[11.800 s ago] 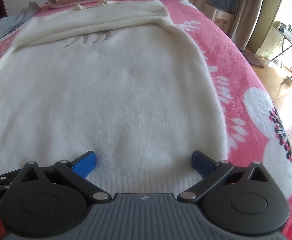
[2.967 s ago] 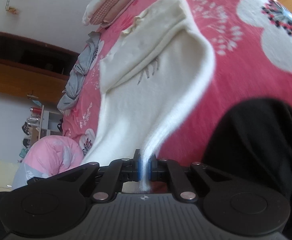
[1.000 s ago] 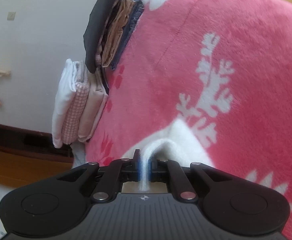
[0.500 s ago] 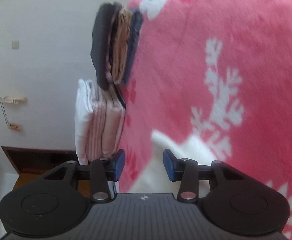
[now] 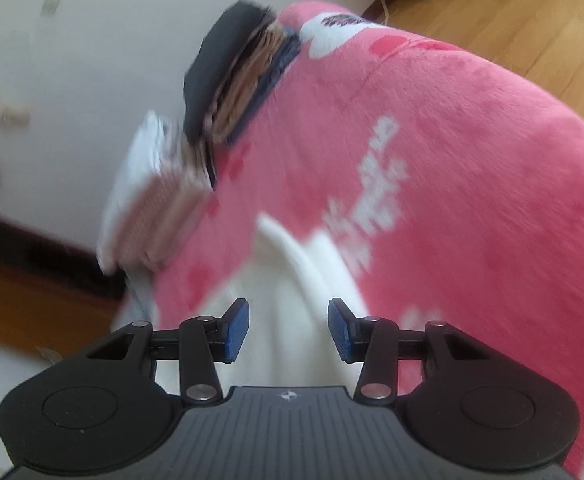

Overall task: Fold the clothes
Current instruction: 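Move both open grippers to the folded edge of the sweater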

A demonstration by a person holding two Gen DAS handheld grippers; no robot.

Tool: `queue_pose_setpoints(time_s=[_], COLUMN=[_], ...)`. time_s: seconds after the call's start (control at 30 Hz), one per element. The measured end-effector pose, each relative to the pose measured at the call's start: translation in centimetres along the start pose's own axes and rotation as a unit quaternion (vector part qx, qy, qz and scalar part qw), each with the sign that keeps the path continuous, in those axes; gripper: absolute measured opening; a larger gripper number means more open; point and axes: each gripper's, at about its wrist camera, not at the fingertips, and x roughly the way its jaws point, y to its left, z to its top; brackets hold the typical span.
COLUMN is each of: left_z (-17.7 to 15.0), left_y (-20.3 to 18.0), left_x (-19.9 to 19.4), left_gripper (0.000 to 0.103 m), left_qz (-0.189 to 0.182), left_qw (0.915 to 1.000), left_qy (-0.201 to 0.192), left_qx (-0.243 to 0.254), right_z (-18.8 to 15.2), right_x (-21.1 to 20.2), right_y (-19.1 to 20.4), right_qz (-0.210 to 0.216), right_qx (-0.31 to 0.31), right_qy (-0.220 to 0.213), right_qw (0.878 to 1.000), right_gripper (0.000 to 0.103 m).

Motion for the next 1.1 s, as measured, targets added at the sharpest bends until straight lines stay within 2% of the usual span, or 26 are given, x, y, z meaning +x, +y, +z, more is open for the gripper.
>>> queue_pose_setpoints(time_s=[0.13,0.2,0.3,0.43,0.5,0.6,0.73,0.8,0.83,0.87,0.97,1.0,1.07,1.1], left_z=[-1.6,-2.1,-2.7,-3.5,-3.7,-3.7,-3.8,-3.8,-3.9,-4.1,-5.7,-6.4,-8.0,-8.8], left_y=[-0.7,-1.0,-1.4,-1.5,-1.1,-0.3,0.2,-0.2,-0.5,-1.2,-2.6,-3.0,-3.2,-3.3], left_x=[-0.2,-0.2,-0.7,-1.5,-1.5,-1.3,-2.1,-3.4,-4.2,-5.0,-6.9,-7.4,-7.5,-7.4], left_gripper=[0.035,0.035,0.035,0.035,0.035,0.035,0.035,0.036,0.036,0.036,0.036,0.036,0.036,0.036], left_qz=[0.024,0.018,-0.005,-0.043,-0.045,-0.024,0.004,0.035,0.051,0.070,0.093,0.093,0.071,0.059], left_qw=[0.9977,0.9964,0.9945,0.9911,0.9914,0.9935,0.9955,0.9936,0.9911,0.9850,0.9583,0.9486,0.9404,0.9368], left_qy=[0.030,0.044,0.059,0.061,0.057,0.057,0.049,0.031,0.021,0.006,-0.005,-0.002,0.023,0.034], left_qx=[0.056,0.070,0.086,0.110,0.109,0.095,0.081,0.103,0.121,0.157,0.270,0.303,0.332,0.343], right_z=[-2.1,-2.8,-3.6,-4.5,-4.8,-5.2,-6.3,-6.9,-7.2,-7.5,-9.5,-10.2,-11.7,-12.7], right_x=[-1.0,-1.4,-2.0,-2.4,-2.5,-2.3,-2.9,-3.1,-3.3,-3.4,-2.4,-1.9,-0.7,-0.1], right_y=[0.3,0.3,0.3,-0.2,-0.3,-0.4,3.0,4.9,5.8,6.7,10.7,12.0,14.9,16.4], right_qz=[-0.045,-0.064,-0.075,-0.067,-0.068,-0.074,-0.087,-0.093,-0.096,-0.099,-0.098,-0.088,-0.054,-0.035], right_qx=[-0.042,-0.058,-0.070,-0.061,-0.061,-0.061,-0.142,-0.184,-0.205,-0.226,-0.320,-0.344,-0.403,-0.436], right_qy=[0.016,0.020,0.025,0.036,0.045,0.049,0.035,0.027,0.024,0.020,0.037,0.046,0.068,0.081], right_qw=[0.998,0.996,0.994,0.995,0.995,0.994,0.985,0.978,0.974,0.969,0.942,0.934,0.911,0.896], right_gripper=[0.047,0.047,0.047,0.047,0.047,0.047,0.047,0.047,0.047,0.047,0.047,0.047,0.047,0.047])
